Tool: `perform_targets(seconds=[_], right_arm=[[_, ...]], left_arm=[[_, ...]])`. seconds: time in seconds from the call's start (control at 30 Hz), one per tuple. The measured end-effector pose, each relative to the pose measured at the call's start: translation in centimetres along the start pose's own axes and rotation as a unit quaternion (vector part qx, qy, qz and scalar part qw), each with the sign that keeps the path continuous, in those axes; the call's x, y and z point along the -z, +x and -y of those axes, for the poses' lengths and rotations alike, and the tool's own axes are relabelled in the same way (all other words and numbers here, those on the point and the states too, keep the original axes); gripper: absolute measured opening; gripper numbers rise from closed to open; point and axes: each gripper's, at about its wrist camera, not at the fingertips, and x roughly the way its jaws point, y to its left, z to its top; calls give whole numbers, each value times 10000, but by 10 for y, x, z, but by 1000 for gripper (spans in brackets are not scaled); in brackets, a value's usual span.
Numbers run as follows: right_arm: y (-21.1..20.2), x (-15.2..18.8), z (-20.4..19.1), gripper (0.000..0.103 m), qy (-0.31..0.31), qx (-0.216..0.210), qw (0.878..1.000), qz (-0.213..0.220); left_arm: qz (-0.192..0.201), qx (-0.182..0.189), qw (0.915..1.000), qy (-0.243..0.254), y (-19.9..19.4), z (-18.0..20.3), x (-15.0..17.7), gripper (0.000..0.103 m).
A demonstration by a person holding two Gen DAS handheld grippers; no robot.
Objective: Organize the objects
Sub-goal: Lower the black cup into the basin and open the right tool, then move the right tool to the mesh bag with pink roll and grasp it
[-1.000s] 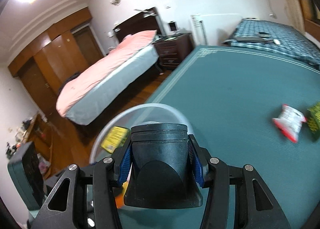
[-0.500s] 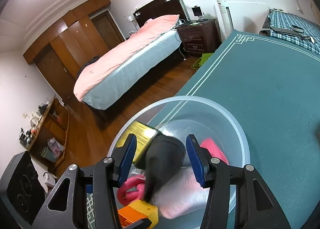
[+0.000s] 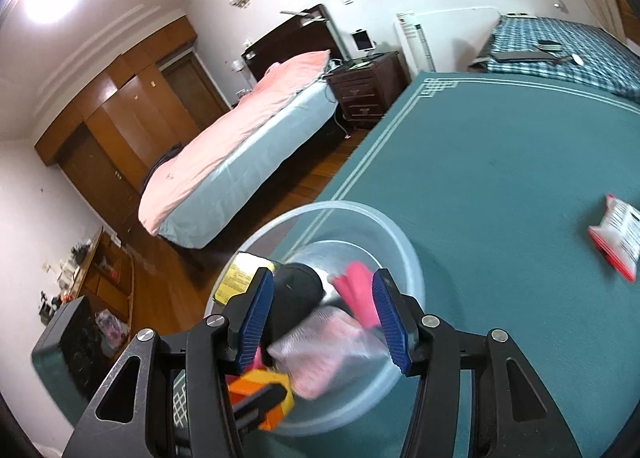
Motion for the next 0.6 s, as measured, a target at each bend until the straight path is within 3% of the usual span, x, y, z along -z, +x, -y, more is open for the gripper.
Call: perform_targets(seconds=[0.6], right_arm=[[-82, 46, 73, 54, 797, 529, 9946, 402]], left_arm=[[150, -695, 9972, 217, 7, 10, -6, 91]])
